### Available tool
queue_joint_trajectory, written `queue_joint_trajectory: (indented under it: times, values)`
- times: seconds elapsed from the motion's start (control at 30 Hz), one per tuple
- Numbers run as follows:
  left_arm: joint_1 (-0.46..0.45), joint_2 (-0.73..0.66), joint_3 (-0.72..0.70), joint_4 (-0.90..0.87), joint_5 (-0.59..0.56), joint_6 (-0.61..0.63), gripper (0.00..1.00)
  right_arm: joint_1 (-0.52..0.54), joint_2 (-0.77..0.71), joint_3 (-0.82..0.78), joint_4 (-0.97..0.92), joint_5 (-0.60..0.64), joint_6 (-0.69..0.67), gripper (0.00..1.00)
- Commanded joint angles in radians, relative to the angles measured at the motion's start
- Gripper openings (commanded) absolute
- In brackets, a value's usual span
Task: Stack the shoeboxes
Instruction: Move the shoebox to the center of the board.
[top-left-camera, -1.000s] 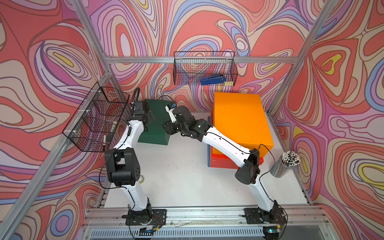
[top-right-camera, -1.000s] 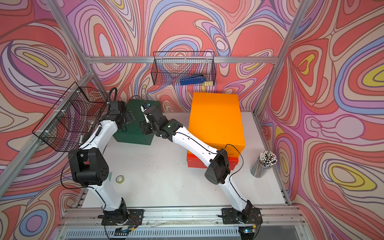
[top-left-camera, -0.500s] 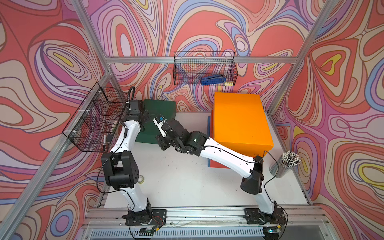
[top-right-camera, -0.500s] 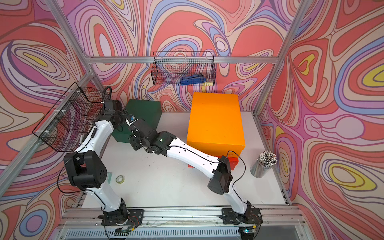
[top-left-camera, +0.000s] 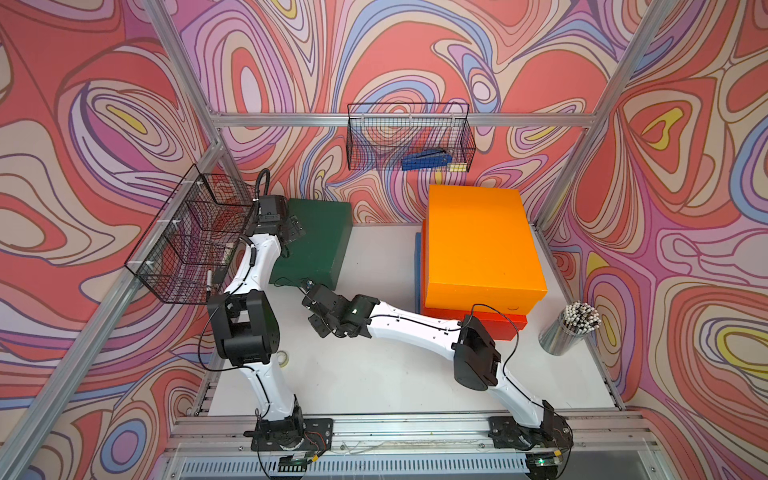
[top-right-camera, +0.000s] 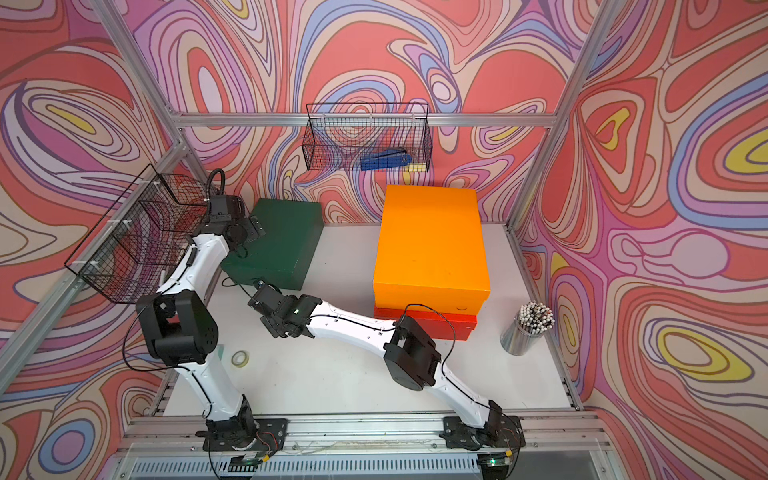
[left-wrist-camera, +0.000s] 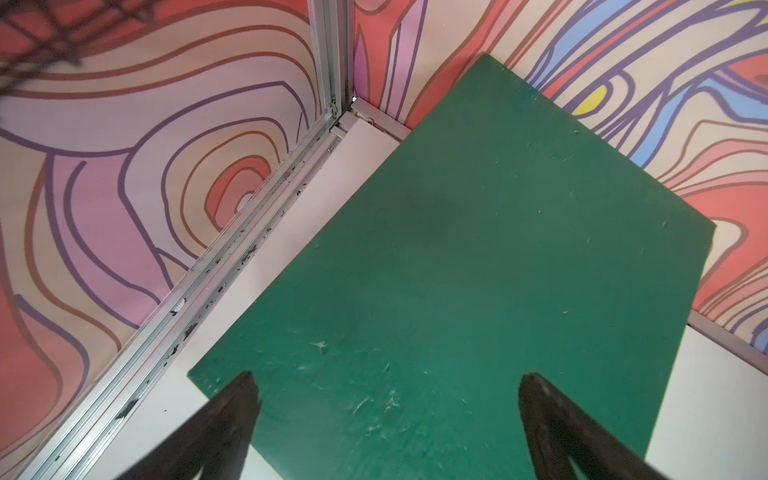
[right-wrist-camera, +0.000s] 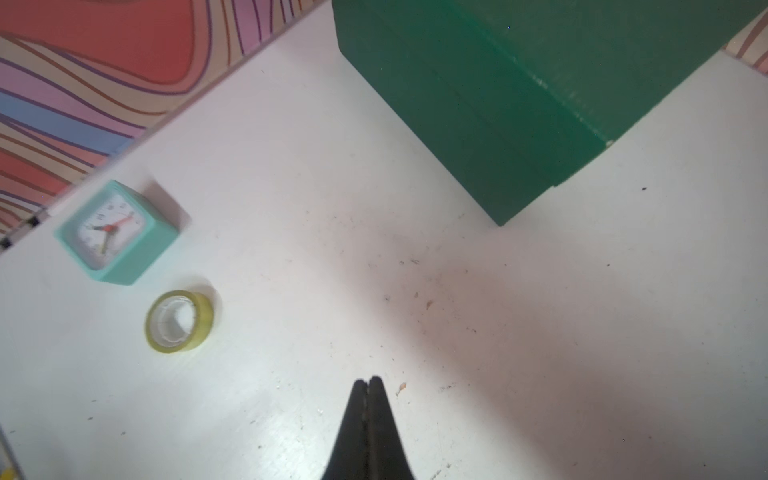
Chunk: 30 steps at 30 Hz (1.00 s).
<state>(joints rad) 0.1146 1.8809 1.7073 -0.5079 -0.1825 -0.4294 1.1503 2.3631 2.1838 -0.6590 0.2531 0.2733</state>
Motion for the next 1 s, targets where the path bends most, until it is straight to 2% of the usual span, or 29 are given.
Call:
queue_joint_trajectory:
  times: [0.0, 0.53, 0.67, 0.97]
  values:
    - [0.023, 0.022, 0.026, -0.028, -0.006, 0.009, 1.0, -0.031, 0.032, -0.013, 0.014, 0.037, 0.029, 0.0]
    - [0.034, 0.103, 0.126, -0.052, -0.047, 0.053, 1.0, -0.201, 0.084, -0.022, -0.007, 0.088, 0.055, 0.0]
    - [0.037, 0.145, 0.179, -0.082, -0.064, 0.062, 1.0, -0.209, 0.083, -0.013, 0.006, 0.089, 0.045, 0.0]
    - [0.042, 0.247, 0.299, -0.119, -0.082, 0.099, 1.0, -0.222, 0.128, 0.111, -0.011, 0.053, 0.059, 0.0]
